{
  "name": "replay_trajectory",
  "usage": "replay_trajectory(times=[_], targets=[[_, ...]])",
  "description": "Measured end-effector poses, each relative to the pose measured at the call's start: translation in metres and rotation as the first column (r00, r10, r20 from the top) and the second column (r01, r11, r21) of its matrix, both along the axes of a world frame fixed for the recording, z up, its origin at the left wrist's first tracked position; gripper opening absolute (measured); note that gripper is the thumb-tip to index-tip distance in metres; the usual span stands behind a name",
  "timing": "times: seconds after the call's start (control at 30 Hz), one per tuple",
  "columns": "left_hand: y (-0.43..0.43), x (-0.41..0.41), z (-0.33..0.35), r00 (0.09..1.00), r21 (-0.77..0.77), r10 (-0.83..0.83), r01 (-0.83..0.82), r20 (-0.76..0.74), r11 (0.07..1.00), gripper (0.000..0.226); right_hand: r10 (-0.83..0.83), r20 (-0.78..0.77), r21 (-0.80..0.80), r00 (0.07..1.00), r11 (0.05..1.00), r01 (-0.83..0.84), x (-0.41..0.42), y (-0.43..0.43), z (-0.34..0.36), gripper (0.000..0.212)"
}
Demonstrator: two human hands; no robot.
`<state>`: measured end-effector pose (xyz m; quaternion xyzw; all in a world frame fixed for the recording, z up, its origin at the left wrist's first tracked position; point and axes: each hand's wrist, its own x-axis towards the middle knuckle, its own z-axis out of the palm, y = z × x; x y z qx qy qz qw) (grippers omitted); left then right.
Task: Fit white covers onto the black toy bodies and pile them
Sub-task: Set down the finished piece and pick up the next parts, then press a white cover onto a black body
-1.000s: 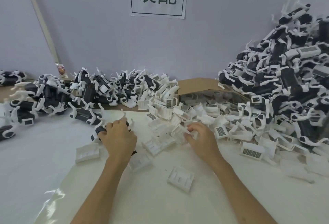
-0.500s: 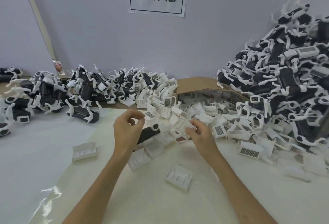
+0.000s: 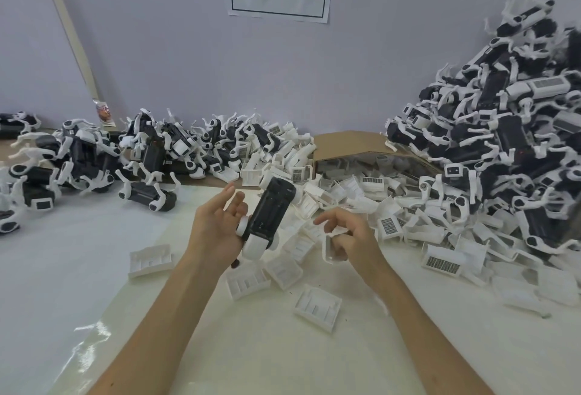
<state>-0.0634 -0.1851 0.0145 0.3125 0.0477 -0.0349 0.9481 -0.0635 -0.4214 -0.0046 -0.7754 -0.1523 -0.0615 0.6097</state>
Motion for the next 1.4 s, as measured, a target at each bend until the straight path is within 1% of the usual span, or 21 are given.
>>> replay_trajectory(times=[0.1, 0.2, 0.27, 0.33, 0.43, 0.5, 0.57, 0.63, 0.7, 0.73, 0.8, 0.87, 0.97, 1.0, 1.03, 1.1, 1.17, 1.2, 1.27, 1.3, 1.4], targets=[[-0.005, -0.001, -0.001, 0.997, 0.061, -0.073, 0.073, -0.001, 0.995, 0.015, 0.071, -0.051, 0.056, 0.996, 0.996, -0.068, -0.001, 0.004, 0.001, 0.044], [-0.011, -0.002, -0.003, 0.993, 0.079, -0.122, 0.122, -0.009, 0.989, 0.02, 0.203, -0.121, 0.276, 0.972, 0.947, -0.163, 0.001, 0.001, 0.004, 0.063], [-0.014, -0.002, -0.004, 0.99, 0.097, -0.138, 0.139, -0.013, 0.986, 0.02, 0.259, -0.117, 0.352, 0.959, 0.914, -0.204, 0.002, -0.006, 0.006, 0.071], [-0.016, -0.002, -0.006, 0.99, 0.168, -0.144, 0.143, -0.005, 0.975, 0.025, 0.286, -0.114, 0.289, 0.952, 0.926, -0.243, 0.002, -0.011, 0.008, 0.07], [-0.018, -0.003, -0.006, 0.987, 0.311, -0.16, 0.151, 0.003, 0.938, 0.036, 0.262, -0.172, 0.087, 0.95, 0.964, -0.25, 0.001, -0.011, 0.011, 0.063], [-0.018, -0.004, -0.006, 0.984, 0.299, -0.176, 0.163, 0.016, 0.94, 0.036, 0.254, -0.233, 0.044, 0.939, 0.967, -0.25, -0.001, -0.01, 0.011, 0.054], [-0.018, -0.003, -0.005, 0.981, 0.279, -0.189, 0.169, 0.045, 0.945, 0.035, 0.26, -0.291, 0.036, 0.921, 0.965, -0.261, -0.002, -0.008, 0.009, 0.037], [-0.02, -0.003, -0.005, 0.977, 0.295, -0.195, 0.163, 0.084, 0.941, 0.036, 0.234, -0.314, -0.044, 0.92, 0.965, -0.26, -0.001, -0.006, 0.004, 0.022], [-0.021, -0.004, -0.004, 0.978, 0.323, -0.172, 0.126, 0.118, 0.938, 0.038, 0.198, -0.317, -0.089, 0.928, 0.967, -0.237, -0.001, -0.005, 0.0, 0.025], [-0.021, -0.004, -0.003, 0.979, 0.356, -0.153, 0.096, 0.135, 0.929, 0.04, 0.185, -0.311, -0.073, 0.932, 0.973, -0.218, 0.0, -0.005, 0.0, 0.029], [-0.022, -0.005, -0.002, 0.979, 0.468, -0.113, 0.02, 0.172, 0.884, 0.043, 0.182, -0.294, -0.008, 0.938, 0.981, -0.192, 0.0, -0.006, 0.003, 0.032], [-0.026, -0.007, -0.002, 0.97, 0.599, -0.062, -0.093, 0.233, 0.796, 0.036, 0.199, -0.28, 0.041, 0.939, 0.98, -0.196, 0.0, -0.008, 0.005, 0.027], [-0.034, -0.01, -0.01, 0.92, 0.762, 0.033, -0.343, 0.39, 0.55, 0.045, 0.211, -0.302, 0.174, 0.93, 0.971, -0.164, 0.002, -0.011, 0.005, 0.026], [-0.035, -0.011, -0.012, 0.905, 0.768, 0.052, -0.388, 0.423, 0.509, 0.051, 0.22, -0.316, 0.245, 0.923, 0.959, -0.144, 0.003, -0.013, 0.006, 0.03], [-0.036, -0.012, -0.011, 0.902, 0.757, 0.063, -0.395, 0.427, 0.521, 0.057, 0.239, -0.325, 0.316, 0.915, 0.939, -0.133, 0.004, -0.013, 0.007, 0.031], [-0.034, -0.012, -0.008, 0.921, 0.715, 0.032, -0.322, 0.388, 0.621, 0.065, 0.307, -0.319, 0.436, 0.897, 0.888, -0.149, 0.004, -0.015, 0.009, 0.022], [-0.031, -0.011, -0.005, 0.934, 0.666, -0.099, -0.168, 0.344, 0.727, 0.068, 0.383, -0.311, 0.527, 0.87, 0.831, -0.178, 0.004, -0.015, 0.01, 0.018], [-0.031, -0.012, -0.004, 0.923, 0.647, -0.178, -0.093, 0.341, 0.757, 0.072, 0.415, -0.311, 0.561, 0.855, 0.806, -0.187, 0.004, -0.016, 0.01, 0.017], [-0.031, -0.015, -0.004, 0.883, 0.629, -0.305, 0.014, 0.358, 0.778, 0.089, 0.467, -0.331, 0.592, 0.82, 0.779, -0.205, 0.003, -0.017, 0.01, 0.017], [-0.031, -0.015, -0.004, 0.865, 0.625, -0.35, 0.055, 0.36, 0.778, 0.095, 0.487, -0.352, 0.584, 0.799, 0.782, -0.219, 0.003, -0.017, 0.009, 0.022], [-0.03, -0.017, -0.004, 0.814, 0.648, -0.454, 0.129, 0.363, 0.75, 0.095, 0.526, -0.401, 0.549, 0.75, 0.794, -0.263, 0.001, -0.015, 0.007, 0.031]])
